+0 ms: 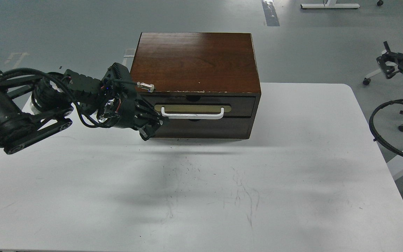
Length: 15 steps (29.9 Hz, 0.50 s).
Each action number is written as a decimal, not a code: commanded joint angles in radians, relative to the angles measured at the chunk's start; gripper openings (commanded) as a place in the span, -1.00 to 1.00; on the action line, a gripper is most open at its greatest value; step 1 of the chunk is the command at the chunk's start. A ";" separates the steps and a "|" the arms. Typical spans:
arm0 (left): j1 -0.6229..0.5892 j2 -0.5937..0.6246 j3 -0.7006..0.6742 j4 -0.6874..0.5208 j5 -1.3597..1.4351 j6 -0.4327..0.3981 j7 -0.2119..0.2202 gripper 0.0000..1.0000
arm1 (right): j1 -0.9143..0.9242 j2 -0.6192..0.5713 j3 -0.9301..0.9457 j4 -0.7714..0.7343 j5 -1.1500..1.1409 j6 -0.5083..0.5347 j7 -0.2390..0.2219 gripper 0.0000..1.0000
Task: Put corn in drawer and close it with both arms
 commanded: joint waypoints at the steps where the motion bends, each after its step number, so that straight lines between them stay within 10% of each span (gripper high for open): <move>1: -0.004 -0.002 -0.001 -0.012 -0.018 0.002 -0.002 -1.00 | 0.002 0.000 0.000 0.000 0.000 0.000 0.000 1.00; 11: -0.022 0.007 -0.006 -0.023 -0.349 -0.005 -0.002 -0.78 | -0.002 0.000 -0.001 0.000 -0.002 0.000 -0.001 1.00; 14: -0.022 0.015 -0.009 -0.025 -0.397 -0.007 -0.002 -0.27 | -0.002 0.000 -0.001 0.000 -0.002 0.000 -0.001 1.00; 15: -0.020 0.021 -0.020 -0.025 -0.441 0.001 -0.002 0.28 | -0.003 0.000 -0.001 0.000 -0.002 0.000 -0.001 1.00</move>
